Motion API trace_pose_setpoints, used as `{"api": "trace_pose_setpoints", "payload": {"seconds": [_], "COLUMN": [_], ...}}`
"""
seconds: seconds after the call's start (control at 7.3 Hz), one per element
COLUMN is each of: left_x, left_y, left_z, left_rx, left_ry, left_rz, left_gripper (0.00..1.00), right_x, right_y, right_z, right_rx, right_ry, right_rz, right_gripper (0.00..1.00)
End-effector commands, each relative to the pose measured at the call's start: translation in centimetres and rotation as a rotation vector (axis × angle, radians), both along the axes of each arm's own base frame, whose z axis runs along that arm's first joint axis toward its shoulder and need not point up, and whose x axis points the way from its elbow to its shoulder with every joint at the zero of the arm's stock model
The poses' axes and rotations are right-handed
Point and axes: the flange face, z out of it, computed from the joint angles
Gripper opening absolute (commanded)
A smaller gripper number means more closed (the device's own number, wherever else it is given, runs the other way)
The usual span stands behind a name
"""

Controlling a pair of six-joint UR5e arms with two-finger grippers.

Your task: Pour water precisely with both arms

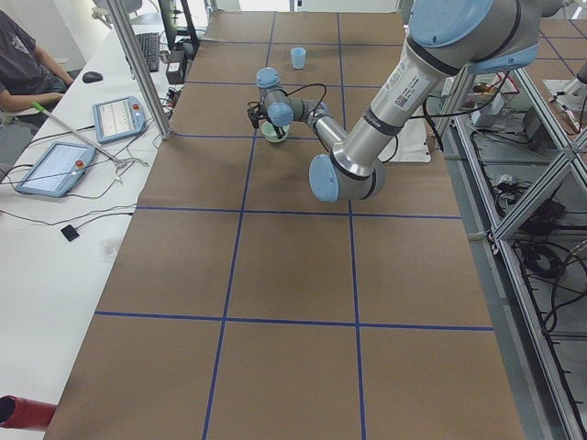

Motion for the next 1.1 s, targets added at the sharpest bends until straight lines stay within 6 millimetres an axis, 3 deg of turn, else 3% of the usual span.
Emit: {"api": "trace_pose_setpoints", "payload": {"seconds": [0.0, 0.27, 0.41, 0.68, 0.82, 0.96], "left_x": [-0.2, -0.5, -1.3, -4.2, -7.5, -11.3], "left_y": [-0.1, -0.2, 0.2, 1.1, 3.2, 6.0], "left_z": [-0.1, -0.4, -1.9, -5.6, -4.6, -3.1], "left_rx": [0.001, 0.001, 0.003, 0.017, 0.040, 0.062], "left_ry": [0.001, 0.006, 0.032, 0.103, 0.137, 0.163], "left_rz": [-0.004, -0.009, -0.023, -0.060, -0.060, -0.062], "left_gripper": [0.23, 0.71, 1.00, 1.00, 1.00, 1.00], "right_x": [0.0, 0.0, 0.0, -0.6, -1.3, -4.0], "right_y": [-0.1, -0.1, -0.1, -0.1, -0.3, 0.2], "right_z": [-0.1, -0.1, -0.1, -0.5, -1.5, -1.9], "right_rx": [0.002, 0.002, 0.003, 0.003, 0.047, 0.158], "right_ry": [0.000, 0.000, 0.000, -0.050, -0.089, -0.118], "right_rz": [0.000, 0.000, -0.001, -0.008, -0.023, -0.086], "right_gripper": [1.00, 1.00, 1.00, 1.00, 1.00, 1.00]}}
